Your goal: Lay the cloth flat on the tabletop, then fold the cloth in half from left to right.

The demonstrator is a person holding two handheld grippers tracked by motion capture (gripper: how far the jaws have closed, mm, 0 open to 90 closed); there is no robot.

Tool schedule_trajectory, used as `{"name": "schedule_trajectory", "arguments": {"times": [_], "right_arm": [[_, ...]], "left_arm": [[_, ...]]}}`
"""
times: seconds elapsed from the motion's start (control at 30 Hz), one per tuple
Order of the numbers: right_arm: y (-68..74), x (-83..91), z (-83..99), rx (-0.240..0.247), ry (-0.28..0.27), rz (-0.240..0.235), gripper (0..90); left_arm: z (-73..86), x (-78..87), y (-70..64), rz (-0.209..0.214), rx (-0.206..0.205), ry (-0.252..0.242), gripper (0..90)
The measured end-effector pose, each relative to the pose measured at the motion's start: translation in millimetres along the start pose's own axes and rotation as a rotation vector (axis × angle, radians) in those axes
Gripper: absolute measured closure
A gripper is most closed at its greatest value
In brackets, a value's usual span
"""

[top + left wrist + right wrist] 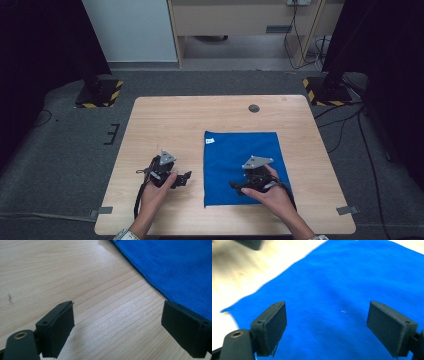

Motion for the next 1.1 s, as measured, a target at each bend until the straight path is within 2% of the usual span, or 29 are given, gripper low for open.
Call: {"name": "schedule_trajectory", "arguments": {"times": [0.13, 0.33, 0.5, 0.63, 0.87, 1.1], "right_arm": [[23.3, -3.9, -2.5, 0.049, 0.008, -0.043, 22.3], [51.8, -12.1, -0.8, 0.113, 0.032, -0.103, 36.5], [70.7, -19.4, 2.4, 0.154, 0.049, -0.135, 48.1], [83.8, -23.5, 5.7, 0.189, 0.062, -0.142, 56.5], [98.3, -28.4, 10.7, 0.23, 0.078, -0.131, 55.2], [100.9, -30.9, 13.4, 0.234, 0.084, -0.129, 54.3]], "left_arm": [[-0.2, 0.9, 1.0, -0.007, 0.0, -0.003, 10.6], [-0.2, 0.6, 1.2, -0.01, -0.001, -0.007, 10.6], [-0.2, 0.1, 2.1, -0.015, 0.001, -0.009, 10.6], [-0.1, -0.3, 2.8, -0.019, 0.0, -0.01, 10.7], [-0.5, -1.0, 3.4, -0.019, -0.001, -0.014, 10.7], [-0.8, -1.0, 4.0, -0.024, 0.001, -0.019, 10.7]]}}
Point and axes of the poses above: each handheld gripper's, and its own axes: x roughly backward along the jaws, z roughly out of its underside, y roughly to its left, the point moved 1 cm from there along -x, roughly forward along the jaws, and after that the axes turned 12 degrees about -x, right-handed, at the moved point
